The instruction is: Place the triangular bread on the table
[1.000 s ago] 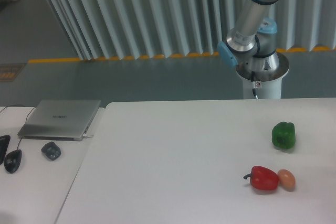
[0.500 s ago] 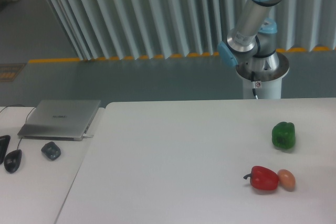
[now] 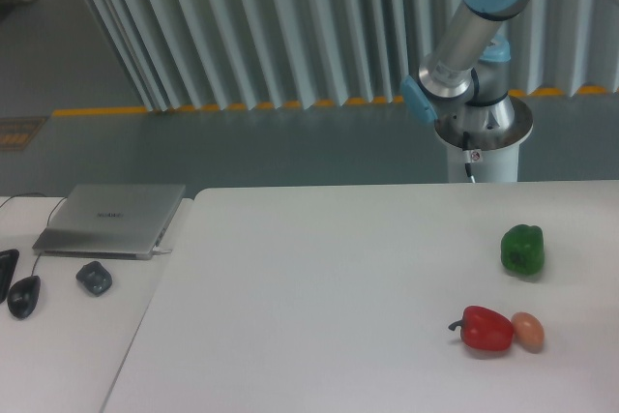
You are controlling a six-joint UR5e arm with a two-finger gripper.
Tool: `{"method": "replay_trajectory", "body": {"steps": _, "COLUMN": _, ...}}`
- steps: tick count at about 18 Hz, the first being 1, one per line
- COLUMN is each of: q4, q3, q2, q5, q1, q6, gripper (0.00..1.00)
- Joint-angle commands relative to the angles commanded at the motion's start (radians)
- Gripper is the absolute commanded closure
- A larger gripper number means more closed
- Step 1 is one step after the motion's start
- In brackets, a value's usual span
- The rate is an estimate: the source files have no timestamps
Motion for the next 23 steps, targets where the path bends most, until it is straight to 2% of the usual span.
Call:
{"method": "replay_trajectory", "body": {"steps": 20, "q4": -0.002, "q3": -0.017, "q2": -0.029, "q5": 0.002, "q1": -0.005, "q6": -0.005, "gripper": 0.0}}
{"method": "replay_trajectory", "body": {"steps": 21, "q4": -0.002, "q3": -0.014, "q2": -0.032, "q5": 0.002, "q1": -0.003, "q6": -0.005, "gripper": 0.03}}
{"method": "replay_trajectory", "body": {"steps": 22, "q4": -0.002, "q3": -0.012, "q2": -0.034, "q5": 0.003, "q1": -0.003, "q6": -0.008, "gripper": 0.14}}
{"method": "replay_trajectory", "body": {"steps": 23, "q4": -0.002, "q3": -0.012, "q2": -0.035, "q5": 0.002, "q1": -0.003, "q6": -0.005, "gripper": 0.15}}
